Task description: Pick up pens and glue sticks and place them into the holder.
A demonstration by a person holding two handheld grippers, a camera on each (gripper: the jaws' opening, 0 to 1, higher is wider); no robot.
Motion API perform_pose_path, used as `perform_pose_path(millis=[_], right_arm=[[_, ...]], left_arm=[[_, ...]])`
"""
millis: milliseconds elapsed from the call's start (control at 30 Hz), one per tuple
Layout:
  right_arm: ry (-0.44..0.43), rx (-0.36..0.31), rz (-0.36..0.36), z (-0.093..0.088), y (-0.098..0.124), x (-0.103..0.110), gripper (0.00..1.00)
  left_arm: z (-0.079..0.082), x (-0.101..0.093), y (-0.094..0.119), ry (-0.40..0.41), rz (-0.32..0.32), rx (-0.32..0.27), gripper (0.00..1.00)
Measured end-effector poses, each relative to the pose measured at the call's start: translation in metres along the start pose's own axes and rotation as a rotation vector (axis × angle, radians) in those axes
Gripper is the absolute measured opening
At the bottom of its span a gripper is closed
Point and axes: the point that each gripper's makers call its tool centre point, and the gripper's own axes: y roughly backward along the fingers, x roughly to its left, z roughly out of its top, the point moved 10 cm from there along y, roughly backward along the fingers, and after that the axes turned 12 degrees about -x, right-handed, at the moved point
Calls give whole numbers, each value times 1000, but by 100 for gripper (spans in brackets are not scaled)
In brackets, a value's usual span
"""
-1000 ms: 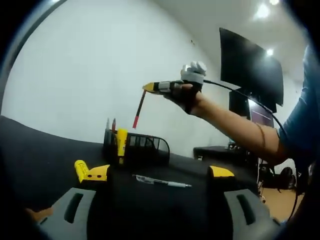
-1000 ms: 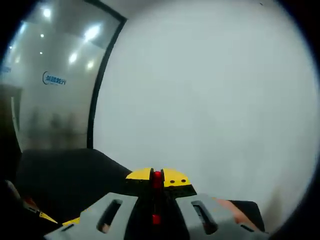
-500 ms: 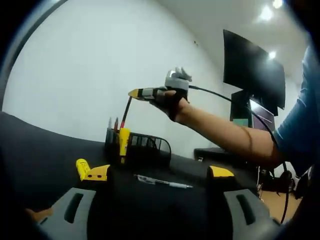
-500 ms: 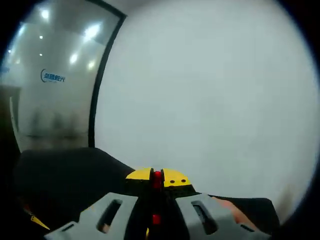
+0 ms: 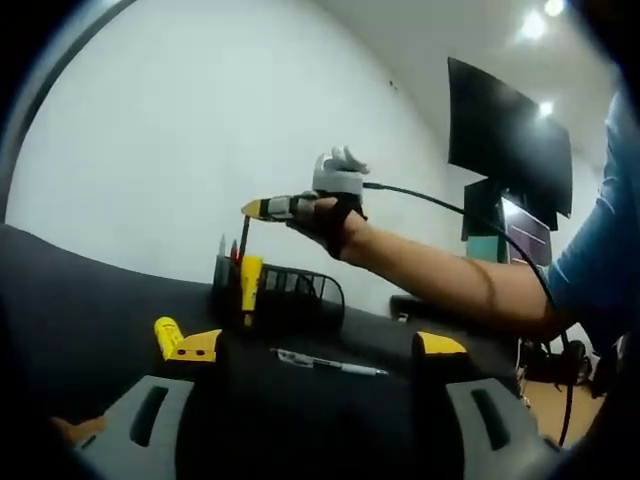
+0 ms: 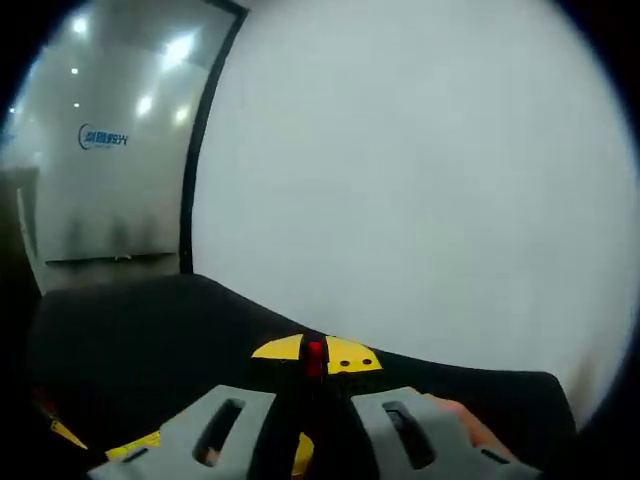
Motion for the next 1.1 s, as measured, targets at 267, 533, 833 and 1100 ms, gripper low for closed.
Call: perform_pose_path(millis=[267, 533, 833, 1100], right_arm=[[-1, 27, 10, -7, 2, 6, 4], [-8, 3, 15, 1, 7, 9, 4], [24, -65, 11, 27, 36, 11, 6], [31, -117, -33, 45, 81, -2, 8]], left_arm=[[1, 1, 0, 1, 2, -2, 76], [1, 1, 0, -1, 7, -3, 75], [1, 2, 0, -5, 14, -2, 75], [1, 3, 0, -14, 20, 1, 75]])
